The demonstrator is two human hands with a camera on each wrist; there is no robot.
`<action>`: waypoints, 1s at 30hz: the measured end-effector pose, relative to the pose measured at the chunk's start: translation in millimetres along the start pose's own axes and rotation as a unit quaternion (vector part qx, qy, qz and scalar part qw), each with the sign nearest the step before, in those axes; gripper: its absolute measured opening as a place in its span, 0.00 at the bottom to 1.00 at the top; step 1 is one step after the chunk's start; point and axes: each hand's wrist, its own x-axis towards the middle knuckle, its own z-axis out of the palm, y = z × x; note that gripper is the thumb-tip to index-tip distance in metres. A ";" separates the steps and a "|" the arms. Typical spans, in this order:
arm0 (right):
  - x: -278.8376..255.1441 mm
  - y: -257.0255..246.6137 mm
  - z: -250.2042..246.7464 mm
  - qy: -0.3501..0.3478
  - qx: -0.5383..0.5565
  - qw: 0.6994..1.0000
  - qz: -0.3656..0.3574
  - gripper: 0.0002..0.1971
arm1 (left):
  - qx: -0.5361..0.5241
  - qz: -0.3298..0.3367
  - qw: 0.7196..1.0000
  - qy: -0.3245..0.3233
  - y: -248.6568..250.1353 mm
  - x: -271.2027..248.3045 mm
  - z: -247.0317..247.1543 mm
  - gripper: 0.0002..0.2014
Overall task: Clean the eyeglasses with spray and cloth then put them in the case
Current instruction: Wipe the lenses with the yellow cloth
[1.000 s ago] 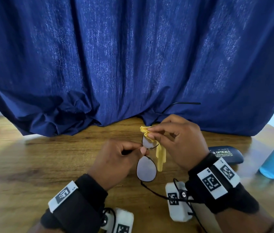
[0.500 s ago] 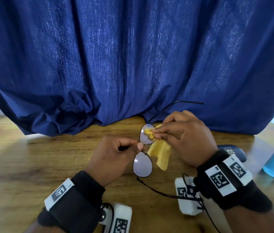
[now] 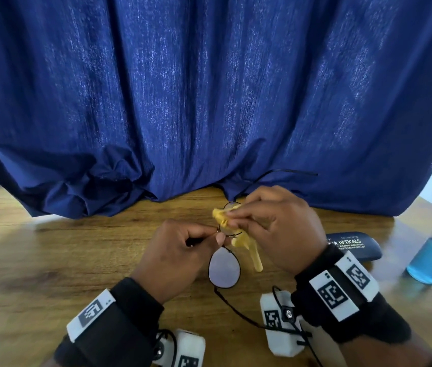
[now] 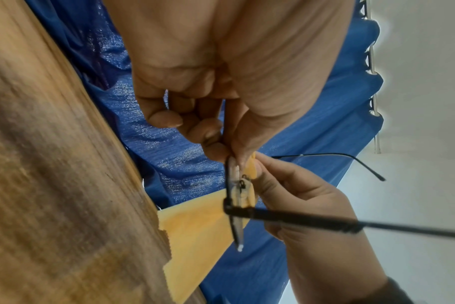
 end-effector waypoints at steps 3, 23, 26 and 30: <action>1.0 3.0 -1.5 0.024 -0.016 0.999 0.028 0.07 | 0.000 -0.001 1.000 0.002 -0.6 0.5 -0.5 0.07; -0.4 1.5 -0.4 0.026 -0.028 0.999 0.039 0.05 | 0.017 -0.002 1.000 0.007 1.2 -0.3 -0.5 0.06; 0.2 2.8 0.1 0.039 -0.009 0.999 0.030 0.06 | 0.022 -0.003 1.000 0.007 3.1 -0.7 -0.3 0.06; 0.0 -1.4 0.8 0.023 0.004 1.000 0.000 0.07 | 0.019 0.003 1.000 0.005 4.6 -1.9 -0.6 0.06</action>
